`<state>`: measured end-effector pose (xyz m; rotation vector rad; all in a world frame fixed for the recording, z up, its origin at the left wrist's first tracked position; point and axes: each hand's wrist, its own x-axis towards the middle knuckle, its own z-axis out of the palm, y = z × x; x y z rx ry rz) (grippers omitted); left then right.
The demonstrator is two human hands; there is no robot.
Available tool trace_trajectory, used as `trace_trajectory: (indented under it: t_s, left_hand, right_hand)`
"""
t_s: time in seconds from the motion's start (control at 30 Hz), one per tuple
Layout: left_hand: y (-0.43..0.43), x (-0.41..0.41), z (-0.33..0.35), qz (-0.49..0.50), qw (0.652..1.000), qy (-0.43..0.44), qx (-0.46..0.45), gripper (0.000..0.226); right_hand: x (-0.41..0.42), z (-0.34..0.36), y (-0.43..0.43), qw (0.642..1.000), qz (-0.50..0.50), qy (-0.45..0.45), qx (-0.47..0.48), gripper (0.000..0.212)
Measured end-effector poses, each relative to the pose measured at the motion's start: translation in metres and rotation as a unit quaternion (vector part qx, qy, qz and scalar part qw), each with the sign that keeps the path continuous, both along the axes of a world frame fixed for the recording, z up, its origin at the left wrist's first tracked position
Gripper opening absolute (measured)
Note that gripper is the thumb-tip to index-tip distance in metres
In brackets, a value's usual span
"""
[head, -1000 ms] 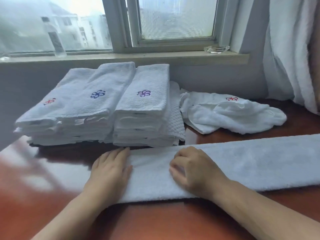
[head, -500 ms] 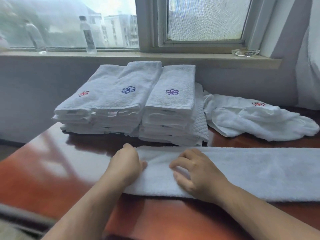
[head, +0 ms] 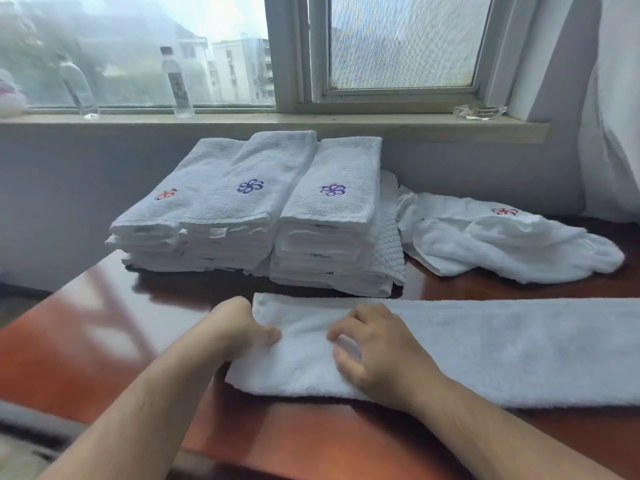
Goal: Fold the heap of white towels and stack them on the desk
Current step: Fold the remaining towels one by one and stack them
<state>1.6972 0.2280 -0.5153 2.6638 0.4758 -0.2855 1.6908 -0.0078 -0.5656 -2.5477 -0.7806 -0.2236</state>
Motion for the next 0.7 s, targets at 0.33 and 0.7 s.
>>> trace_trajectory:
  t_s: [0.33,0.7]
  left_hand:
    - [0.001,-0.019,-0.007,-0.026,0.983,-0.088,-0.162,0.035]
    - [0.047,-0.004,-0.013,0.010,0.987,-0.118,-0.108,0.022]
  right_hand:
    - [-0.015,0.001,0.001,0.994,-0.025,0.075,0.071,0.022]
    - [-0.018,0.010,0.047,0.984,-0.045,0.139,0.103,0.021]
